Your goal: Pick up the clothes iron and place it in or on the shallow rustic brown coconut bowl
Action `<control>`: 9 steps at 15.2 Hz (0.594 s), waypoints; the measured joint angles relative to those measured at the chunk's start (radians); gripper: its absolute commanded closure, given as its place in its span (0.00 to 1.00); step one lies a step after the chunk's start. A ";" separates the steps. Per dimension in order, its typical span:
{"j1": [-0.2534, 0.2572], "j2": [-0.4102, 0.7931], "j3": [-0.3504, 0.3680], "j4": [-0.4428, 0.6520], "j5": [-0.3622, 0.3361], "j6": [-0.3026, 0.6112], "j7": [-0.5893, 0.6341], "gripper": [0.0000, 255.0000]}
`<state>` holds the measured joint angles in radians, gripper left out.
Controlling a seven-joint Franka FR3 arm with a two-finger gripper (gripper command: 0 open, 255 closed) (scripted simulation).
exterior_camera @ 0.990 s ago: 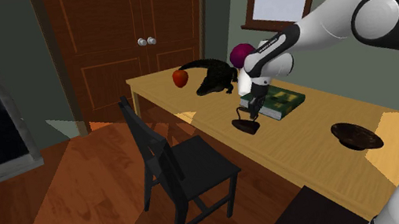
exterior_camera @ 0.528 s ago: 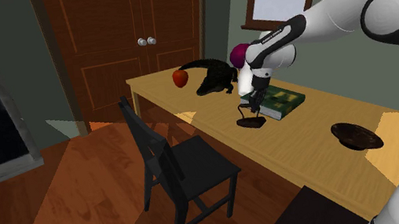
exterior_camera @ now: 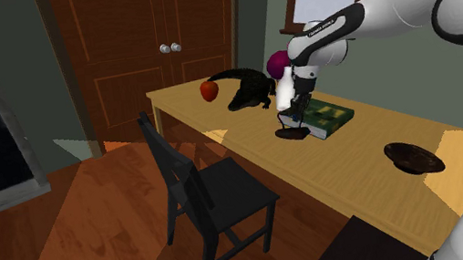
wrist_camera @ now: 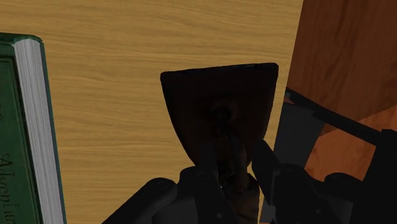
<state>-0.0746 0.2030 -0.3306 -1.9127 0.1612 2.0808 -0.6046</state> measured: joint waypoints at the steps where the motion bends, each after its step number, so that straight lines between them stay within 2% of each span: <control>1: 0.001 -0.006 0.000 0.004 -0.003 -0.009 0.003 1.00; 7: 0.004 -0.033 -0.002 0.050 -0.017 -0.080 0.019 1.00; 9: -0.005 -0.057 -0.012 0.034 -0.026 -0.088 0.004 1.00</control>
<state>-0.0798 0.1461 -0.3425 -1.8787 0.1355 1.9928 -0.6010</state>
